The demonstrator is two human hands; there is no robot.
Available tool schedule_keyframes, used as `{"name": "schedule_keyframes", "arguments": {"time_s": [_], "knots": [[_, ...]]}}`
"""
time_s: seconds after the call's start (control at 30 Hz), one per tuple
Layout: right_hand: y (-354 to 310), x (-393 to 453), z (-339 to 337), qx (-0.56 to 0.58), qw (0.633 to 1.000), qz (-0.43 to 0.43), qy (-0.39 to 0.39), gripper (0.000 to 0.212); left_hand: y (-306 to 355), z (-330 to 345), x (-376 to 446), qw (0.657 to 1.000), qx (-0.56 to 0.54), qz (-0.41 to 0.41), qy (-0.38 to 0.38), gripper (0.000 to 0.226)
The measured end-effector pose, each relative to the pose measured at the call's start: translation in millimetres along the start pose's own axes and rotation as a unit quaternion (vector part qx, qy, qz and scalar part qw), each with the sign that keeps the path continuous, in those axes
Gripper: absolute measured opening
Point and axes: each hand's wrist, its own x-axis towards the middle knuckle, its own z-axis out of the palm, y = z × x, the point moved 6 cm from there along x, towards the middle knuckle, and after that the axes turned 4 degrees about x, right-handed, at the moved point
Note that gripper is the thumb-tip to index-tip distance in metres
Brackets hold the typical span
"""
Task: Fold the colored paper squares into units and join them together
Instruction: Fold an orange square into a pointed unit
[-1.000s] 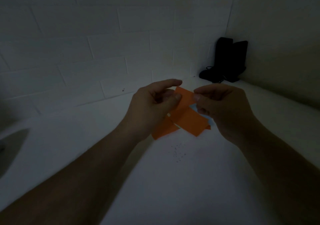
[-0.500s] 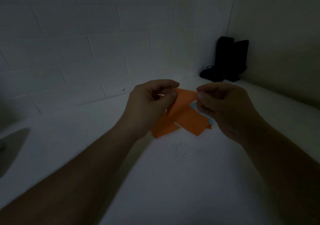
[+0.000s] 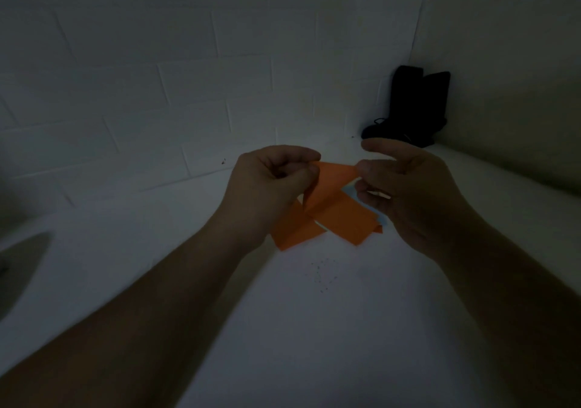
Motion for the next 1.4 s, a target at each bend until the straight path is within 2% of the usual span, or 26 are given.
{"name": "schedule_keyframes", "arguments": {"time_s": [0.2, 0.4, 0.57, 0.67, 0.8, 0.93, 1.07, 1.27, 1.4], "knots": [[3, -5, 7, -0.048, 0.998, 0.036, -0.008, 0.007, -1, -1, 0, 0.999, -0.038, -0.021, 0.008, 0.022], [3, -5, 8, -0.046, 0.999, 0.026, -0.007, 0.02, -3, 3, 0, 0.996, -0.071, -0.057, -0.009, 0.017], [7, -8, 13, -0.023, 0.997, 0.071, -0.017, 0.016, -5, 5, 0, 0.989, -0.117, -0.091, 0.0, 0.016], [5, -9, 15, -0.044, 0.997, 0.051, -0.022, 0.02, -9, 7, 0, 0.983, -0.143, -0.113, -0.001, 0.016], [3, -7, 12, -0.055, 0.998, 0.029, -0.013, 0.026, -12, 10, -1, 0.983, -0.137, -0.123, -0.01, 0.016], [6, -6, 12, -0.047, 0.998, 0.049, -0.016, 0.031, -12, 12, -2, 0.987, -0.113, -0.115, -0.015, 0.015], [11, -7, 15, -0.087, 0.994, 0.063, -0.021, 0.015, -13, 10, -2, 0.986, -0.118, -0.115, -0.011, 0.015], [8, -6, 14, -0.108, 0.993, 0.027, -0.024, 0.019, -14, 12, -3, 0.987, -0.108, -0.12, -0.014, 0.013], [10, -9, 17, -0.102, 0.991, 0.064, -0.052, 0.012, -14, 13, -4, 0.983, -0.127, -0.131, -0.009, 0.01]]}}
